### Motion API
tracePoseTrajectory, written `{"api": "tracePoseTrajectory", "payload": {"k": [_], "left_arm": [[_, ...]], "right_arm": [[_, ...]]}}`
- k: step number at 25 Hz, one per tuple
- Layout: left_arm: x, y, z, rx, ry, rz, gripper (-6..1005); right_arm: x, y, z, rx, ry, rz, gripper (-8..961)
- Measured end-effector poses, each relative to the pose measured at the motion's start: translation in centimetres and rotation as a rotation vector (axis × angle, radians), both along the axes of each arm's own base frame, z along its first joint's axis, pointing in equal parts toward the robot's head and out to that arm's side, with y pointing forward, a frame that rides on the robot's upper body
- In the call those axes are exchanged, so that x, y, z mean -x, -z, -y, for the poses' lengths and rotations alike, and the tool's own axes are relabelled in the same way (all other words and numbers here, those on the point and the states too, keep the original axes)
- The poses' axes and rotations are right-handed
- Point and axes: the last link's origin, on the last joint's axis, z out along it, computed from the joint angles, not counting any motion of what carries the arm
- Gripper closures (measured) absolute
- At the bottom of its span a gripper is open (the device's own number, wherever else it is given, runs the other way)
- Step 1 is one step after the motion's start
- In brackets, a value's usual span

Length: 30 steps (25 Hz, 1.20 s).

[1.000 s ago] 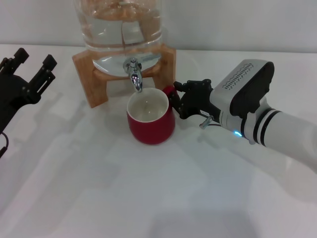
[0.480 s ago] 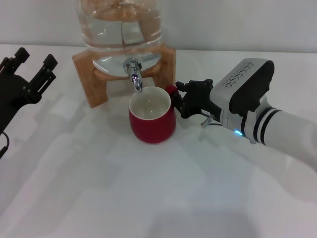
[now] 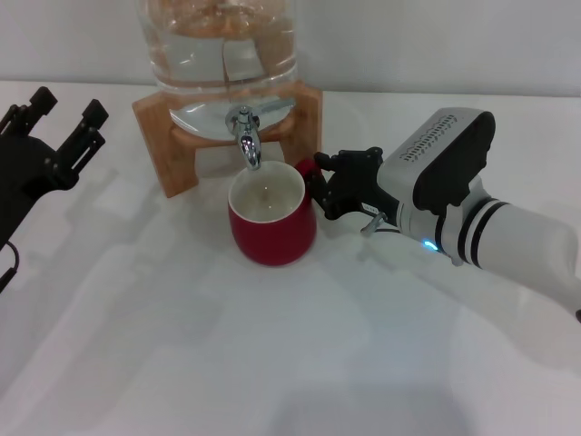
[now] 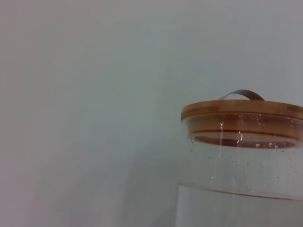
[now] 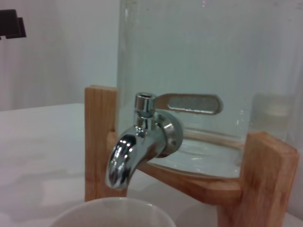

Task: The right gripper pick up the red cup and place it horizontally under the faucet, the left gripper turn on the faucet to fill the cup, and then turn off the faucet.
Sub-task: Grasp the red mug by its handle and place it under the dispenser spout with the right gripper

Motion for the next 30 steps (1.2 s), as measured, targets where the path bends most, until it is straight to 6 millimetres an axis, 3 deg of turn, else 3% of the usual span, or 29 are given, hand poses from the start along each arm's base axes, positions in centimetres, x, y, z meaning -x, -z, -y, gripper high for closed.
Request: {"api": "tracePoseTrajectory", "payload": {"k": [30], "left_arm": [[0.0,0.13,0.04,0.004,-0.001,0.002,243]], "right_arm": [[0.21,-0.26,-0.61,-0.013,0.039,-0.008,697]]}}
